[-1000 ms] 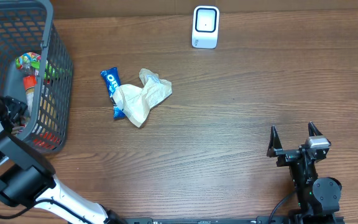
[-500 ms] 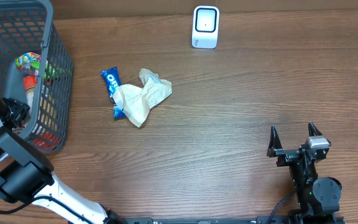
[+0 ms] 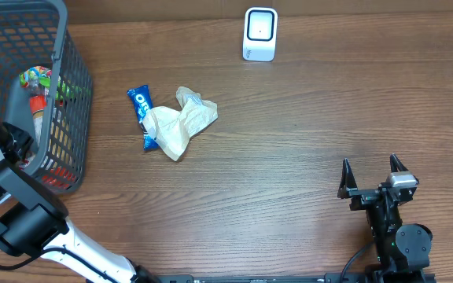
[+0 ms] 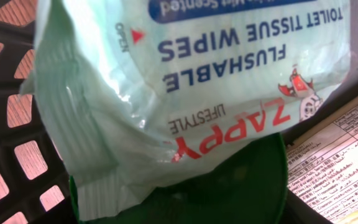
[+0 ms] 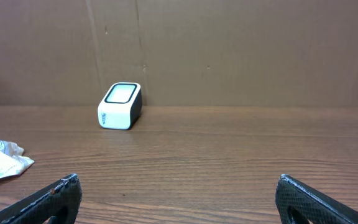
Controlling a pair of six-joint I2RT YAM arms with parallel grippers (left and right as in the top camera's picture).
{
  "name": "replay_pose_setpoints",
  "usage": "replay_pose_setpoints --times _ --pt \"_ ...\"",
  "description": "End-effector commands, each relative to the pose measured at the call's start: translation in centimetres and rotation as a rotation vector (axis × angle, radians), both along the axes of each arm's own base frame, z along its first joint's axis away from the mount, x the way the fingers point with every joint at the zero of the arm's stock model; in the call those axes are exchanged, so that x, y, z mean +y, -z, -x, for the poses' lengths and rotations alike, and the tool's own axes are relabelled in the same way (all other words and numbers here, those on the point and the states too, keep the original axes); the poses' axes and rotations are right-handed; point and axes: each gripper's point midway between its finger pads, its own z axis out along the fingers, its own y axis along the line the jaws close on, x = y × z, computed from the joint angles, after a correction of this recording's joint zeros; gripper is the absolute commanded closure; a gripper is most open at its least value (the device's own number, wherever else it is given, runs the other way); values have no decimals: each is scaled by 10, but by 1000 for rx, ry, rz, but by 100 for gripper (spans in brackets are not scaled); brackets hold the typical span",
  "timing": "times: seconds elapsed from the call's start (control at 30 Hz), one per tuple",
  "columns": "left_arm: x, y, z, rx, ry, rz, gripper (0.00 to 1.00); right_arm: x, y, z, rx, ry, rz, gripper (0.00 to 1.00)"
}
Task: Scan the item barcode
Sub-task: 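Lower the left gripper into the basket and grasp the green-lidded jar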
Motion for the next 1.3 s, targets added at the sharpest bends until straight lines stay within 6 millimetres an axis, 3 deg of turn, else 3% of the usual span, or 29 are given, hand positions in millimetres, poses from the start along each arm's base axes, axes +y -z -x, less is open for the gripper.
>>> replay_pose_setpoints --times 0.0,0.3,0.57,1.0,1.27 --pt "-15 5 -20 0 92 20 45 -1 3 0 0 7 7 0" --pt "-52 -8 -65 -9 255 -26 45 -1 3 0 0 7 7 0" --pt "-73 -47 -96 -69 325 -65 45 -1 3 0 0 7 7 0" --pt "-85 -113 -107 -144 354 -78 46 -1 3 0 0 7 7 0" --pt "-92 -180 -110 -240 371 -146 46 -1 3 0 0 7 7 0"
